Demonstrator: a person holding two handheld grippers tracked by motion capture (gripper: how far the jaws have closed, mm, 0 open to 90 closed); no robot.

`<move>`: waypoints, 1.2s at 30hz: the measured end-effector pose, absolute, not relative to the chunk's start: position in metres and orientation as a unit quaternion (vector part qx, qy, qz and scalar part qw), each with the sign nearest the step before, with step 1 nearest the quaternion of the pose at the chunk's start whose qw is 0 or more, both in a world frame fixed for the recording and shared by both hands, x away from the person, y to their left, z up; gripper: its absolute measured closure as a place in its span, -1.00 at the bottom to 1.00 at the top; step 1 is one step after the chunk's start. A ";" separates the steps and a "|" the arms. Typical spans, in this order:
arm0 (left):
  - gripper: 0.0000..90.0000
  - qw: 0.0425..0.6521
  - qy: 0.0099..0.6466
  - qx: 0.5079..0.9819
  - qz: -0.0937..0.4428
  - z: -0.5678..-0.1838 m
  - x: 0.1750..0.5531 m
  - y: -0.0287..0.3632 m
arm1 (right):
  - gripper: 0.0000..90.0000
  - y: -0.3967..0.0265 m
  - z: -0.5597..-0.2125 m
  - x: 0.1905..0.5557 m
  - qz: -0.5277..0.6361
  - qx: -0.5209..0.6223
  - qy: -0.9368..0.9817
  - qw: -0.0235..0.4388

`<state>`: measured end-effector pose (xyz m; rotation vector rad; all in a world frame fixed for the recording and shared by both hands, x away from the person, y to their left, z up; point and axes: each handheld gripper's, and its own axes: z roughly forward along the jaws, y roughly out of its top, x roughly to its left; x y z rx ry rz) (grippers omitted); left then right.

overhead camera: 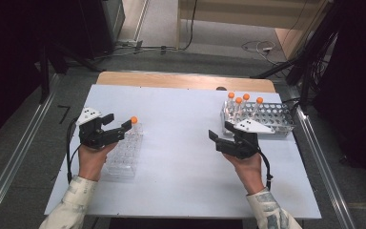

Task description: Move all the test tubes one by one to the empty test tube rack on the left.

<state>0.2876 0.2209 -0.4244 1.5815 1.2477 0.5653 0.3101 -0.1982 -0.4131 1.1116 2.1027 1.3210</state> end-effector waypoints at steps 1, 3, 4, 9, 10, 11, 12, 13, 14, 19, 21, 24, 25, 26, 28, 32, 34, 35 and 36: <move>-0.48 0.502 0.517 0.653 0.235 -0.424 0.286 0.221 | -0.37 -0.200 -0.412 0.311 0.476 0.402 0.754 0.210; -0.48 0.505 0.516 0.650 0.236 -0.424 0.284 0.221 | -0.37 -0.205 -0.411 0.313 0.475 0.406 0.750 0.216; -0.48 0.506 0.515 0.651 0.236 -0.423 0.283 0.220 | -0.37 -0.207 -0.411 0.314 0.474 0.410 0.748 0.219; -0.48 0.504 0.510 0.654 0.241 -0.422 0.279 0.218 | -0.37 -0.222 -0.409 0.321 0.470 0.431 0.734 0.232; -0.50 0.504 0.511 0.654 0.240 -0.422 0.279 0.218 | -0.36 -0.225 -0.409 0.323 0.467 0.437 0.731 0.237; -0.52 0.501 0.512 0.655 0.239 -0.423 0.279 0.218 | -0.36 -0.228 -0.409 0.325 0.463 0.441 0.729 0.244; -0.52 0.501 0.512 0.656 0.239 -0.423 0.279 0.218 | -0.36 -0.231 -0.409 0.328 0.460 0.446 0.726 0.249; -0.53 0.500 0.513 0.656 0.239 -0.424 0.279 0.218 | -0.36 -0.234 -0.409 0.331 0.457 0.455 0.722 0.252; -0.54 0.500 0.513 0.656 0.239 -0.424 0.279 0.218 | -0.36 -0.237 -0.410 0.334 0.455 0.462 0.718 0.254; -0.54 0.502 0.513 0.654 0.239 -0.424 0.278 0.217 | -0.32 -0.242 -0.418 0.351 0.436 0.487 0.706 0.275; -0.54 0.503 0.510 0.655 0.238 -0.424 0.278 0.216 | -0.29 -0.240 -0.423 0.360 0.429 0.492 0.705 0.277; -0.54 0.502 0.509 0.656 0.241 -0.424 0.278 0.216 | -0.19 -0.239 -0.429 0.373 0.423 0.498 0.702 0.284; -0.54 0.502 0.509 0.657 0.241 -0.424 0.278 0.216 | -0.16 -0.239 -0.431 0.376 0.422 0.500 0.700 0.287; -0.54 0.501 0.510 0.657 0.241 -0.424 0.278 0.216 | -0.16 -0.239 -0.432 0.381 0.417 0.502 0.701 0.288; -0.54 0.501 0.509 0.657 0.240 -0.424 0.278 0.216 | -0.13 -0.237 -0.433 0.388 0.406 0.500 0.704 0.299; -0.53 0.502 0.508 0.657 0.240 -0.424 0.278 0.215 | -0.03 -0.235 -0.436 0.401 0.396 0.506 0.703 0.305; -0.53 0.503 0.509 0.657 0.239 -0.424 0.278 0.215 | 0.03 -0.235 -0.439 0.407 0.388 0.509 0.704 0.308; -0.53 0.502 0.508 0.657 0.239 -0.424 0.278 0.215 | 0.07 -0.234 -0.440 0.409 0.387 0.509 0.704 0.310; -0.53 0.502 0.508 0.658 0.239 -0.424 0.278 0.215 | 0.10 -0.234 -0.440 0.411 0.389 0.509 0.702 0.311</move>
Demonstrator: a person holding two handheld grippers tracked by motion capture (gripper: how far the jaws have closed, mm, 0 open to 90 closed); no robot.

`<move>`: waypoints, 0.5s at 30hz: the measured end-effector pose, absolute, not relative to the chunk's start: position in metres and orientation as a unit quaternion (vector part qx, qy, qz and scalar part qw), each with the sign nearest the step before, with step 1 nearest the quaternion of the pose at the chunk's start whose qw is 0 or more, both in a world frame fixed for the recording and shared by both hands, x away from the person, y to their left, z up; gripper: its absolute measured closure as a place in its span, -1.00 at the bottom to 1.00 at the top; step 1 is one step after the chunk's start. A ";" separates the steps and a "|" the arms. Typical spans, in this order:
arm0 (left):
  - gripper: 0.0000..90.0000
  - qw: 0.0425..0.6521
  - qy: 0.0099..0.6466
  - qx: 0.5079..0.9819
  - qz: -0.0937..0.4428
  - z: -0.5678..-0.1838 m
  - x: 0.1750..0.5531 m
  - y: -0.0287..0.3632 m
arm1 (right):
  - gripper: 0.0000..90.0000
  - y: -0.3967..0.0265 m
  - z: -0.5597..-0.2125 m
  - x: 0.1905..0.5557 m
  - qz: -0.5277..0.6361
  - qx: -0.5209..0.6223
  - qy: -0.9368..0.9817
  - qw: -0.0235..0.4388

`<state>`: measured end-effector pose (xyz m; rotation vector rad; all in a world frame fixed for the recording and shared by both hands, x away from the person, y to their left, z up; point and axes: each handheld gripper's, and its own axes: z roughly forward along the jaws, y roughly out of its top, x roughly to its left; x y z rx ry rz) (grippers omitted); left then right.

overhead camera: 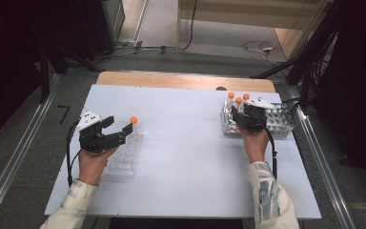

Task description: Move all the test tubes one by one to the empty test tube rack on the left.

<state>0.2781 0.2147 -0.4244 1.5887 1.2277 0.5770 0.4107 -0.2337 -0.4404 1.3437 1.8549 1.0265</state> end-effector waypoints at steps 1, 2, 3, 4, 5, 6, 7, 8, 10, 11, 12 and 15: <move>-0.53 0.503 0.508 0.657 0.239 -0.424 0.278 0.215 | 0.15 -0.233 -0.441 0.412 0.391 0.509 0.701 0.311; -0.53 0.503 0.508 0.657 0.239 -0.424 0.278 0.214 | 0.18 -0.232 -0.442 0.412 0.392 0.508 0.701 0.311; -0.53 0.503 0.508 0.657 0.239 -0.424 0.278 0.214 | 0.21 -0.231 -0.443 0.413 0.392 0.506 0.702 0.311; -0.53 0.503 0.508 0.658 0.239 -0.425 0.278 0.214 | 0.25 -0.229 -0.444 0.414 0.390 0.508 0.702 0.311; -0.53 0.503 0.507 0.658 0.238 -0.425 0.278 0.214 | 0.29 -0.229 -0.445 0.415 0.390 0.508 0.703 0.310; -0.53 0.503 0.507 0.659 0.238 -0.425 0.278 0.214 | 0.31 -0.228 -0.446 0.416 0.389 0.509 0.703 0.310; -0.53 0.502 0.506 0.659 0.238 -0.425 0.278 0.213 | 0.31 -0.228 -0.446 0.417 0.388 0.511 0.701 0.311; -0.53 0.502 0.506 0.659 0.239 -0.425 0.278 0.213 | 0.34 -0.228 -0.447 0.418 0.388 0.512 0.700 0.311; -0.53 0.503 0.506 0.659 0.238 -0.425 0.278 0.213 | 0.37 -0.228 -0.449 0.420 0.387 0.516 0.699 0.310; -0.53 0.503 0.506 0.659 0.238 -0.425 0.278 0.213 | 0.38 -0.229 -0.450 0.420 0.385 0.516 0.699 0.310; -0.53 0.503 0.506 0.659 0.238 -0.425 0.278 0.213 | 0.38 -0.229 -0.450 0.421 0.383 0.518 0.699 0.311; -0.53 0.502 0.506 0.660 0.238 -0.425 0.278 0.213 | 0.49 -0.231 -0.451 0.423 0.385 0.523 0.693 0.312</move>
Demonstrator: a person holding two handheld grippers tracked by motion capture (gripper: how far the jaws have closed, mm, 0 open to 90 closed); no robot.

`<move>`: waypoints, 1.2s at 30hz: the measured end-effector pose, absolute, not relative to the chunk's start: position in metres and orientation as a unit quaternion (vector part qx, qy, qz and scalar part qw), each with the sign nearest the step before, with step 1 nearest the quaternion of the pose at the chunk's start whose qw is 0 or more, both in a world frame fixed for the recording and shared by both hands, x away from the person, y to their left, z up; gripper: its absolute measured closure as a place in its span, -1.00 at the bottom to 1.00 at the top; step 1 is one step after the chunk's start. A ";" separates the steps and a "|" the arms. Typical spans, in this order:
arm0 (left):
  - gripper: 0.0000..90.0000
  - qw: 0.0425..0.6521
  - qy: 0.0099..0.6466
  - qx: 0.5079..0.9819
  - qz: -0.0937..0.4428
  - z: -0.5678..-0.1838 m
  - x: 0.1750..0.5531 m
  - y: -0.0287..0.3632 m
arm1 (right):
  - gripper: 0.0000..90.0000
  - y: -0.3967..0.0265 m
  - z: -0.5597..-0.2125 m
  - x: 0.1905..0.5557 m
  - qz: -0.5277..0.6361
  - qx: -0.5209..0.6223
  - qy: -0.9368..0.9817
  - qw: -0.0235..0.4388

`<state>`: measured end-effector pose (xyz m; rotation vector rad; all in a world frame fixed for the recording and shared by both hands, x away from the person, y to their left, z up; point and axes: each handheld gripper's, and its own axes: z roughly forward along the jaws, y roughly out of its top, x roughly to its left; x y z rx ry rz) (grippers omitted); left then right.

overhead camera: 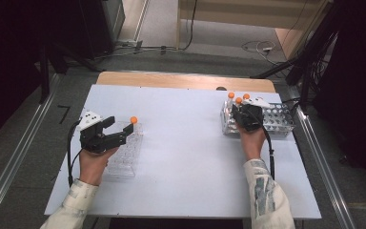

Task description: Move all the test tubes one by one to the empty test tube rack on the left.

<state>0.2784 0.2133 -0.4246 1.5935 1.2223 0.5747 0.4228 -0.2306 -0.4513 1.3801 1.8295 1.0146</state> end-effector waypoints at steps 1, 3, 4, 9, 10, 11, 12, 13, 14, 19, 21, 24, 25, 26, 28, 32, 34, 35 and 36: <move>-0.53 0.502 0.506 0.660 0.238 -0.425 0.278 0.213 | 0.49 -0.231 -0.451 0.423 0.385 0.523 0.693 0.312; -0.53 0.503 0.506 0.660 0.238 -0.424 0.278 0.213 | 0.56 -0.230 -0.451 0.423 0.385 0.522 0.693 0.314; -0.53 0.503 0.506 0.659 0.238 -0.424 0.278 0.213 | 0.58 -0.230 -0.452 0.423 0.384 0.520 0.694 0.317; -0.53 0.504 0.504 0.659 0.239 -0.424 0.278 0.212 | 0.59 -0.231 -0.449 0.421 0.391 0.518 0.690 0.321; -0.54 0.503 0.504 0.660 0.239 -0.424 0.278 0.212 | 0.59 -0.230 -0.447 0.421 0.393 0.517 0.688 0.323; -0.54 0.505 0.505 0.659 0.238 -0.424 0.278 0.212 | 0.59 -0.231 -0.446 0.420 0.396 0.516 0.686 0.326; -0.54 0.505 0.504 0.659 0.237 -0.424 0.278 0.212 | 0.59 -0.231 -0.444 0.419 0.400 0.516 0.683 0.326; -0.54 0.505 0.503 0.659 0.238 -0.423 0.277 0.212 | 0.59 -0.232 -0.441 0.418 0.403 0.515 0.682 0.327; -0.54 0.506 0.502 0.659 0.239 -0.423 0.277 0.212 | 0.59 -0.232 -0.438 0.417 0.406 0.514 0.681 0.329; -0.55 0.505 0.504 0.658 0.240 -0.423 0.277 0.213 | 0.60 -0.232 -0.423 0.412 0.418 0.505 0.674 0.342; -0.55 0.506 0.504 0.657 0.241 -0.423 0.277 0.213 | 0.60 -0.232 -0.418 0.409 0.423 0.502 0.670 0.345; -0.55 0.506 0.503 0.658 0.242 -0.422 0.277 0.213 | 0.60 -0.233 -0.413 0.406 0.429 0.499 0.669 0.346; -0.55 0.506 0.503 0.658 0.243 -0.422 0.277 0.213 | 0.60 -0.235 -0.412 0.405 0.432 0.500 0.668 0.343; -0.55 0.506 0.503 0.657 0.242 -0.422 0.277 0.213 | 0.60 -0.235 -0.411 0.404 0.435 0.501 0.666 0.341; -0.57 0.506 0.504 0.657 0.243 -0.421 0.277 0.214 | 0.60 -0.237 -0.408 0.401 0.441 0.500 0.665 0.338; -0.57 0.507 0.502 0.656 0.247 -0.419 0.275 0.214 | 0.60 -0.237 -0.402 0.393 0.451 0.490 0.668 0.332; -0.57 0.507 0.500 0.657 0.248 -0.418 0.274 0.214 | 0.60 -0.237 -0.398 0.387 0.457 0.486 0.670 0.325; -0.57 0.509 0.499 0.655 0.249 -0.418 0.274 0.214 | 0.60 -0.237 -0.395 0.384 0.462 0.484 0.670 0.322; -0.57 0.509 0.499 0.656 0.249 -0.417 0.274 0.213 | 0.60 -0.236 -0.393 0.381 0.467 0.480 0.670 0.321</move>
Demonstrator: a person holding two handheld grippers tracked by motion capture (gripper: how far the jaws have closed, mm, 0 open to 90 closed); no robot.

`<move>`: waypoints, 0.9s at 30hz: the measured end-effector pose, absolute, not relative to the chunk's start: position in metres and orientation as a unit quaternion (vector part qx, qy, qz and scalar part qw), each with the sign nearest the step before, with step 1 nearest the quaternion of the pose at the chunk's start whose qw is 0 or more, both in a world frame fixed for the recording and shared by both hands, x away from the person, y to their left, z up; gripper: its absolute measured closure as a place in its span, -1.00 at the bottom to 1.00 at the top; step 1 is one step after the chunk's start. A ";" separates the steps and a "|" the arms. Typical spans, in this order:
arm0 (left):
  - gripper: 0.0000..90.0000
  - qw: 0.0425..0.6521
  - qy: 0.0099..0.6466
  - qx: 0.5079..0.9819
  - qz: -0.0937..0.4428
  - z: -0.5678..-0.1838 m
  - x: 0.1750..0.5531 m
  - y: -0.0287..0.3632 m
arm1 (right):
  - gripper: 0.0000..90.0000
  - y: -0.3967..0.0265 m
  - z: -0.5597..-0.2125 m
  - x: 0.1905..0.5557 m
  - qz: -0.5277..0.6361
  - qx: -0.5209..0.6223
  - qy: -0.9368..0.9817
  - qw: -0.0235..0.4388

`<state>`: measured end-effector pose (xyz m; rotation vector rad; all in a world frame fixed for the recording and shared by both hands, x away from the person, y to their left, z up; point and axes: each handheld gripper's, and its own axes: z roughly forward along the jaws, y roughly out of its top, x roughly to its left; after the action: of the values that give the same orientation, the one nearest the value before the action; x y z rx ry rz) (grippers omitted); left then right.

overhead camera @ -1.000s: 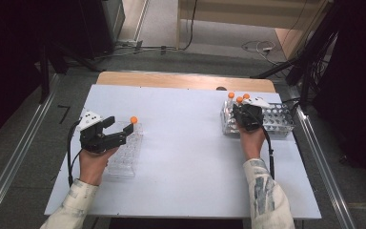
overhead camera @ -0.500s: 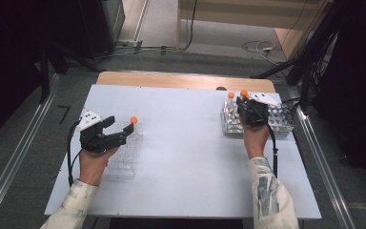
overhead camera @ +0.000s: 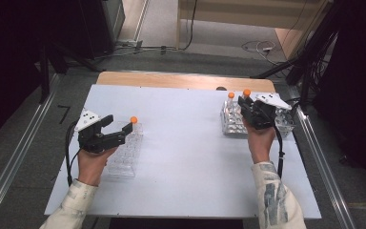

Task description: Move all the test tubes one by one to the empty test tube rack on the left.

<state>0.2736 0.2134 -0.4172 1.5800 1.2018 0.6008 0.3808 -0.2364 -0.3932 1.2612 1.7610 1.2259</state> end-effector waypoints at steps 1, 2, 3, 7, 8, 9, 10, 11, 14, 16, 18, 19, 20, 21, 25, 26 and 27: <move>-0.57 0.509 0.497 0.657 0.250 -0.417 0.274 0.213 | 0.60 -0.235 -0.391 0.378 0.471 0.474 0.672 0.319; -0.57 0.509 0.497 0.657 0.250 -0.417 0.273 0.212 | 0.60 -0.234 -0.389 0.374 0.474 0.471 0.673 0.316; -0.57 0.508 0.497 0.657 0.250 -0.417 0.273 0.211 | 0.60 -0.233 -0.388 0.371 0.478 0.465 0.676 0.313; -0.57 0.508 0.491 0.660 0.256 -0.415 0.271 0.207 | 0.60 -0.225 -0.385 0.361 0.487 0.441 0.696 0.290; -0.57 0.509 0.489 0.660 0.255 -0.414 0.270 0.206 | 0.60 -0.222 -0.385 0.358 0.487 0.434 0.702 0.285; -0.57 0.510 0.487 0.661 0.255 -0.414 0.270 0.205 | 0.60 -0.219 -0.386 0.355 0.489 0.428 0.706 0.281; -0.57 0.511 0.486 0.662 0.255 -0.413 0.269 0.203 | 0.60 -0.217 -0.386 0.352 0.490 0.422 0.711 0.277; -0.57 0.511 0.483 0.665 0.253 -0.413 0.269 0.202 | 0.60 -0.214 -0.386 0.349 0.491 0.416 0.715 0.274; -0.60 0.511 0.476 0.671 0.249 -0.412 0.268 0.197 | 0.60 -0.205 -0.389 0.342 0.494 0.399 0.727 0.259; -0.62 0.510 0.472 0.676 0.245 -0.412 0.268 0.194 | 0.60 -0.200 -0.392 0.339 0.494 0.392 0.735 0.250; -0.64 0.510 0.468 0.679 0.242 -0.412 0.267 0.190 | 0.60 -0.195 -0.396 0.335 0.494 0.384 0.742 0.240; -0.65 0.511 0.466 0.681 0.240 -0.412 0.267 0.189 | 0.60 -0.192 -0.399 0.333 0.493 0.380 0.746 0.235; -0.65 0.511 0.465 0.683 0.240 -0.412 0.266 0.187 | 0.60 -0.189 -0.402 0.331 0.492 0.377 0.751 0.227; -0.65 0.510 0.463 0.684 0.239 -0.412 0.266 0.185 | 0.60 -0.187 -0.404 0.330 0.491 0.374 0.754 0.224; -0.65 0.511 0.453 0.692 0.235 -0.413 0.264 0.176 | 0.60 -0.176 -0.412 0.323 0.489 0.358 0.768 0.208; -0.65 0.513 0.449 0.694 0.233 -0.412 0.263 0.173 | 0.60 -0.173 -0.413 0.321 0.489 0.355 0.770 0.203; -0.65 0.514 0.445 0.695 0.232 -0.412 0.262 0.170 | 0.60 -0.170 -0.415 0.320 0.488 0.350 0.774 0.200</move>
<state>0.2619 0.1702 -0.4120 1.6713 1.0706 0.5582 0.3195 -0.1702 -0.4147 0.9782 2.1634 1.3652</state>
